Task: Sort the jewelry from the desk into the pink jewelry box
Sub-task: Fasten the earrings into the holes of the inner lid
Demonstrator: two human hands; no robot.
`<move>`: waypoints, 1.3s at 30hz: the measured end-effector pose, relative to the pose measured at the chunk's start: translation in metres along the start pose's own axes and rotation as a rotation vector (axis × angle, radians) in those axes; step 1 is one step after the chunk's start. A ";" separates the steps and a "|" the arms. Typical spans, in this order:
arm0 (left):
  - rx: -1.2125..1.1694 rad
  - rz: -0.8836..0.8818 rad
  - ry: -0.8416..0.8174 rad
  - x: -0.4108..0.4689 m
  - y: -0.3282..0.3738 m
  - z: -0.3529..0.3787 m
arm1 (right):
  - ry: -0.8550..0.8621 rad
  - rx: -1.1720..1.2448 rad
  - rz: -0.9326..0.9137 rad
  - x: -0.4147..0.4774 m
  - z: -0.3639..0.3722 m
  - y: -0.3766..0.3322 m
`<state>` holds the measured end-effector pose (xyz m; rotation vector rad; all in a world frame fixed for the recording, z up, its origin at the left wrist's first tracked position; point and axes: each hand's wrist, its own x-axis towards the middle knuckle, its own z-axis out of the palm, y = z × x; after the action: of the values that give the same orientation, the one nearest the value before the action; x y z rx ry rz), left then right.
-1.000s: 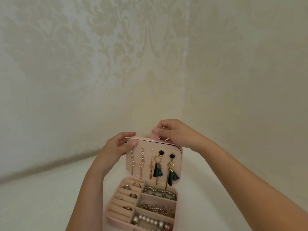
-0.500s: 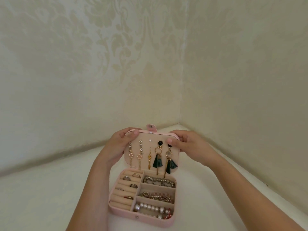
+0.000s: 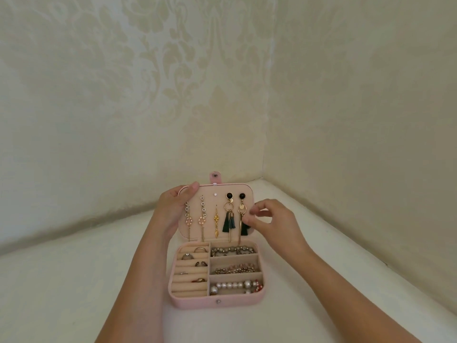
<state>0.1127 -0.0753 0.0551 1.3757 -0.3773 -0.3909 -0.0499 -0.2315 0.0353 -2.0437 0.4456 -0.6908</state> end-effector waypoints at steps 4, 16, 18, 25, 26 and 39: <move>-0.004 0.003 0.041 0.000 -0.001 0.002 | 0.018 -0.112 -0.031 0.000 0.011 0.000; 0.037 -0.010 -0.098 0.000 -0.002 -0.008 | -0.202 -0.221 -0.005 -0.007 0.000 0.008; 0.047 -0.002 -0.084 0.001 -0.002 -0.008 | -0.234 -0.206 -0.015 -0.014 -0.008 0.011; 0.005 -0.007 -0.049 0.004 -0.005 -0.006 | -0.571 -0.226 -0.164 -0.053 -0.030 0.011; 0.004 -0.001 -0.039 0.004 -0.005 -0.006 | -0.594 -0.272 -0.187 -0.058 -0.030 0.012; -0.021 0.021 -0.106 -0.003 -0.003 -0.011 | -0.353 -0.680 -0.658 -0.069 -0.023 0.005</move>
<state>0.1148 -0.0651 0.0505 1.3333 -0.4730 -0.4505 -0.1187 -0.2110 0.0209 -2.9378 -0.2661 -0.5678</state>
